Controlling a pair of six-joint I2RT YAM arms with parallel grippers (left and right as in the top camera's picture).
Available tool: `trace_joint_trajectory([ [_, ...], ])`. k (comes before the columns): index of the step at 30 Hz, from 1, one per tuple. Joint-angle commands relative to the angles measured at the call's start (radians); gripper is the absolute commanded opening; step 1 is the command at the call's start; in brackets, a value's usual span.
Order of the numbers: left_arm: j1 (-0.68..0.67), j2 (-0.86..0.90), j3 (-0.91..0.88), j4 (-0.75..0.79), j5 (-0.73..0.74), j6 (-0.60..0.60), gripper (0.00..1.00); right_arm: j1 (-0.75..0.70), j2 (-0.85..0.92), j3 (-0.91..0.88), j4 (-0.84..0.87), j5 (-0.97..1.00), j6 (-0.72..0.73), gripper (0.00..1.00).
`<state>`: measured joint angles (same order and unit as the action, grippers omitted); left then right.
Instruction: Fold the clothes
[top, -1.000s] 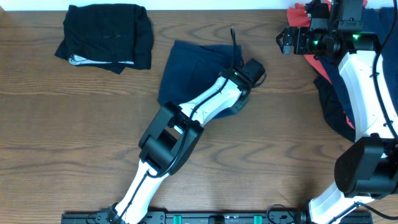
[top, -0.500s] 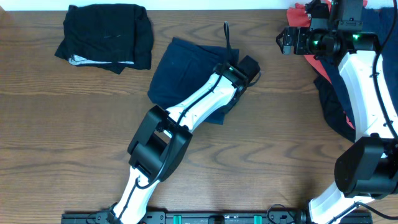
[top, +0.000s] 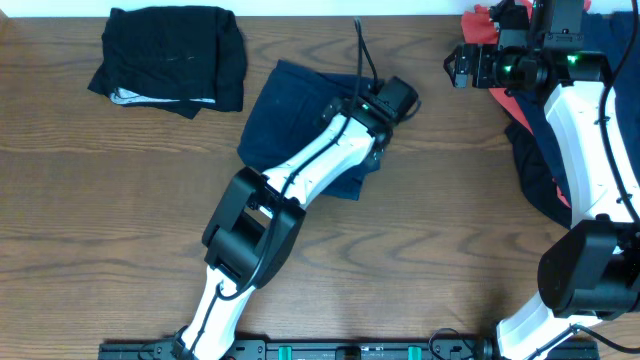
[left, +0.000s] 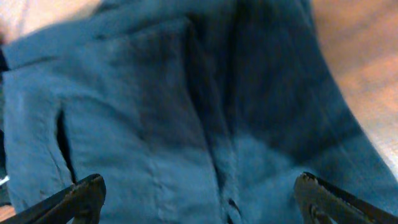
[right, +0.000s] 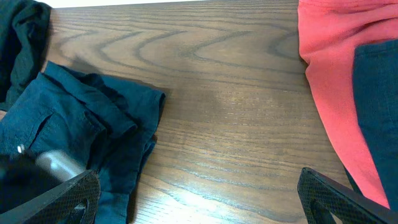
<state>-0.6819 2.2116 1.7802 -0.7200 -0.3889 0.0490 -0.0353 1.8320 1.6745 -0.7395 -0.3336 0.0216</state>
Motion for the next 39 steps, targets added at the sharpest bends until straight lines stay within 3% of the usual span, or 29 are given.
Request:
trace_joint_trajectory([
  [1,0.032,0.058,-0.002,0.02,-0.016,-0.009,0.98,0.01,0.003,-0.001,-0.005,-0.015,-0.016,0.99],
  [6,0.041,0.08,-0.002,0.042,0.014,-0.009,0.98,0.011,0.003,-0.001,-0.002,-0.015,-0.015,0.99],
  [19,0.049,0.08,-0.002,0.066,0.336,-0.071,0.98,0.011,0.003,-0.001,-0.003,-0.023,-0.015,0.99],
  [39,0.047,0.156,-0.003,0.045,0.51,-0.077,0.99,0.011,0.003,-0.001,-0.002,-0.04,-0.015,0.99],
])
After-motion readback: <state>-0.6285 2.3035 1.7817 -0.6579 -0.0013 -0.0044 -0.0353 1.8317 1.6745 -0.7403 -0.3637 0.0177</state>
